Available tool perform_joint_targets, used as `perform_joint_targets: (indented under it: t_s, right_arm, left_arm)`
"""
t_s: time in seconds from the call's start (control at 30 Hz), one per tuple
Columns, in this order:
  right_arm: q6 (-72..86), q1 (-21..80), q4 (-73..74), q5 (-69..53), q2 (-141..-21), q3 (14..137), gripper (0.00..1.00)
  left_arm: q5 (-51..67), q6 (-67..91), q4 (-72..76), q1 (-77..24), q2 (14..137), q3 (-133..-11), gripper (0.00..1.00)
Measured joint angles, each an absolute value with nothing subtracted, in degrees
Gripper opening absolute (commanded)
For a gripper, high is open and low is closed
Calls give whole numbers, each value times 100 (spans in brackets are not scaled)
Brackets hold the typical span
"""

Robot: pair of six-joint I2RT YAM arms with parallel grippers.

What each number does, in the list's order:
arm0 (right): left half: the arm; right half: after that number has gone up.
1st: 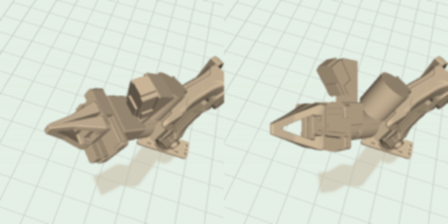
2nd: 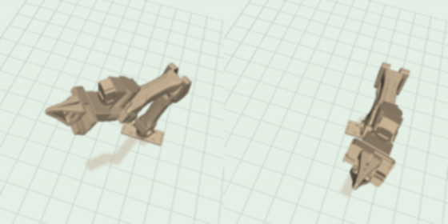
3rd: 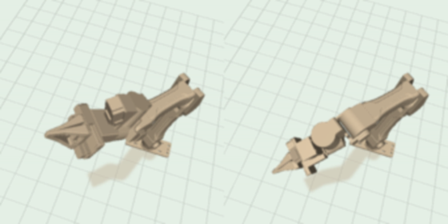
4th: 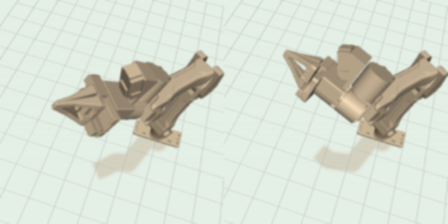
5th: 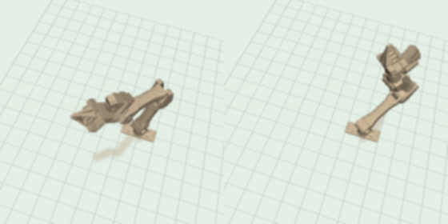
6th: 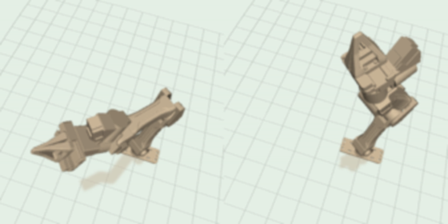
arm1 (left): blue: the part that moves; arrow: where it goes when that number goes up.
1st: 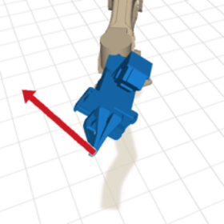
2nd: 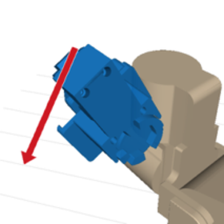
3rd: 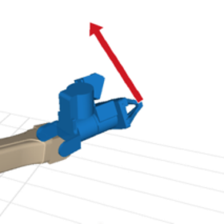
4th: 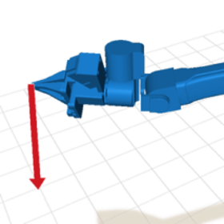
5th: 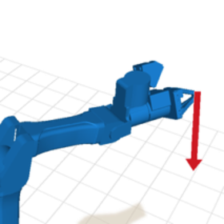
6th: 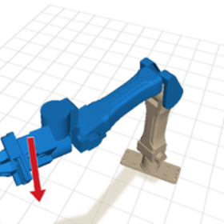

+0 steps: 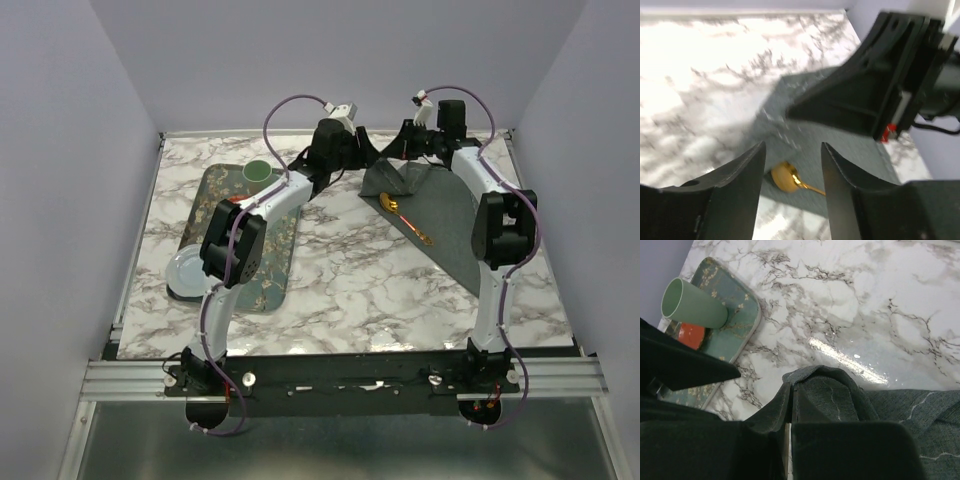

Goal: Fold the napkin, place the utensils inside, and roll it up
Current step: Fold the napkin

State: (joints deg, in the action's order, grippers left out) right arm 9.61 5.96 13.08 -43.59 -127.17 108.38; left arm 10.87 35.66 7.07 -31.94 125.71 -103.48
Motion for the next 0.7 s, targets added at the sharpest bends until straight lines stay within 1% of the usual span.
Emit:
perform_joint_targets:
  t_s: [0.1,0.2,0.23,0.37,0.5,0.6,0.7]
  right_arm:
    - [1052,596,1339,-4359,-12658,10707,9]
    - [1164,596,1352,-4368,-12586,10669,9]
    - [1208,596,1358,-4381,-12556,10669,9]
    - [1310,596,1365,-4427,-12479,10676,9]
    - [1378,596,1492,-4442,-12479,10772,9]
    - [1400,596,1584,-4453,-12479,10884,9]
    - [1413,596,1625,-4475,-12479,10956,9]
  left_arm:
    - [849,3070,493,-3194,12914,-10951,53]
    - [777,2633,311,-3188,13124,-11181,62]
    - [797,2469,268,-3183,13157,-11185,68]
    - [956,2075,259,-3166,13231,-11080,75]
    - [1184,1730,377,-3157,13231,-10984,77]
    - [1350,1531,506,-3157,13231,-10975,75]
    - [1380,1431,534,-3157,13251,-11045,66]
